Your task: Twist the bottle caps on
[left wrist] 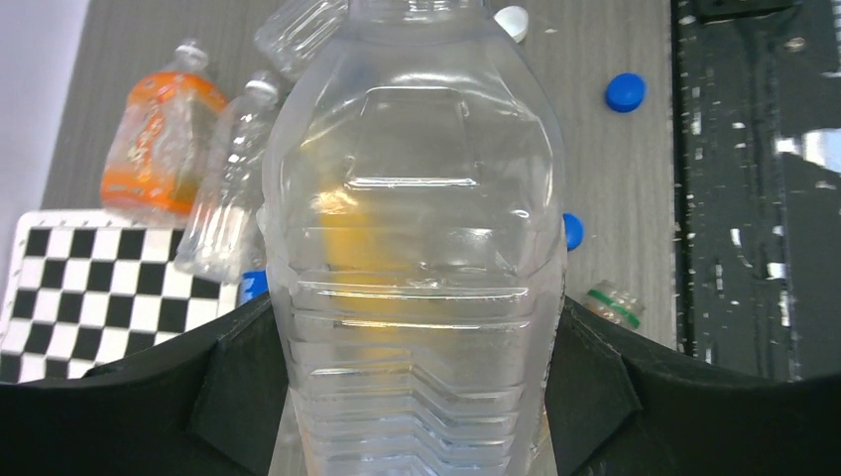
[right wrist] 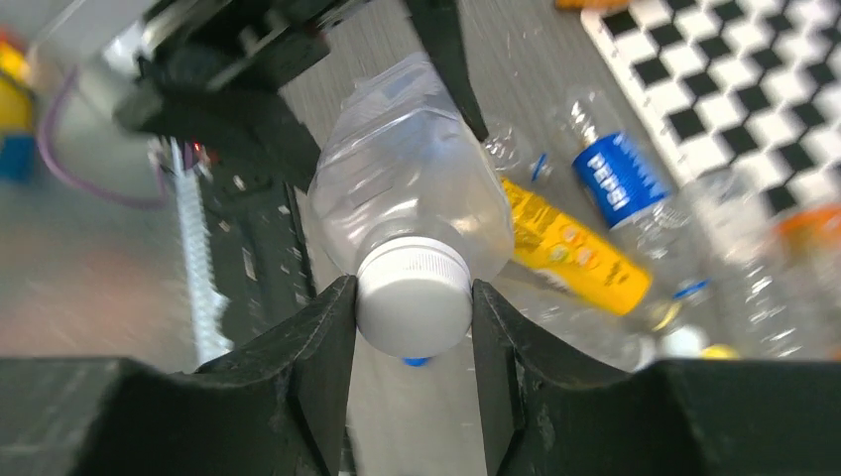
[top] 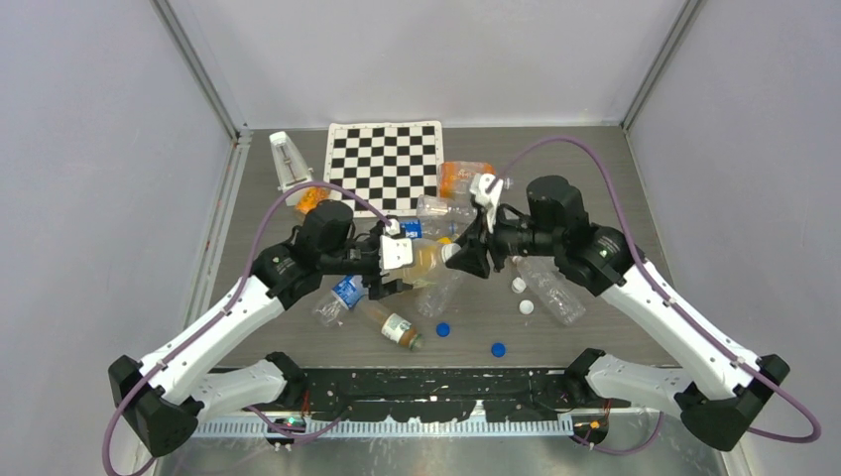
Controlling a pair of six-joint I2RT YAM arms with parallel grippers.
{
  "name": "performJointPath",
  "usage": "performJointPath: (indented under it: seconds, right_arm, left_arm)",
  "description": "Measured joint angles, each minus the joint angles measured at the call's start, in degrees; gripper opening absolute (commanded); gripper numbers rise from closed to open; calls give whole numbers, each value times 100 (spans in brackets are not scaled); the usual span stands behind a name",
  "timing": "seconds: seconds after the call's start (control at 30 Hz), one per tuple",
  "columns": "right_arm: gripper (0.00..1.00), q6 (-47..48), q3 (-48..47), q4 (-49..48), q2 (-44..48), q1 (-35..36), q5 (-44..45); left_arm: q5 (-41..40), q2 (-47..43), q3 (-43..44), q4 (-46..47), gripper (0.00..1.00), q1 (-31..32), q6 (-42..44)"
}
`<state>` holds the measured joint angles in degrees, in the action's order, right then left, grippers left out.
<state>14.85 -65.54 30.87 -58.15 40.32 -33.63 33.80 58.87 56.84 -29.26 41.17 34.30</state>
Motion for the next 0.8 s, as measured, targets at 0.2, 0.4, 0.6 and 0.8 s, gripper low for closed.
performJointPath:
  seconds: [0.2,0.4,0.6,0.8]
  right_arm:
    - [1,-3683,-356,114,-737,-157,839]
    - [39,-5289,-55,-192,-719,-264,1108]
    - [52,-4013,72,-337,-142,-264,1093]
    - [60,-1110,291,-264,791,-249,452]
  left_arm:
    - [-737,-109,-243,227,0,-33,-70]
    - [-1025,-122,-343,319,0,-24,-76]
    - [-938,-175,-343,715,0,70,-35]
    - [-601,-151,-339,649,0,109,-46]
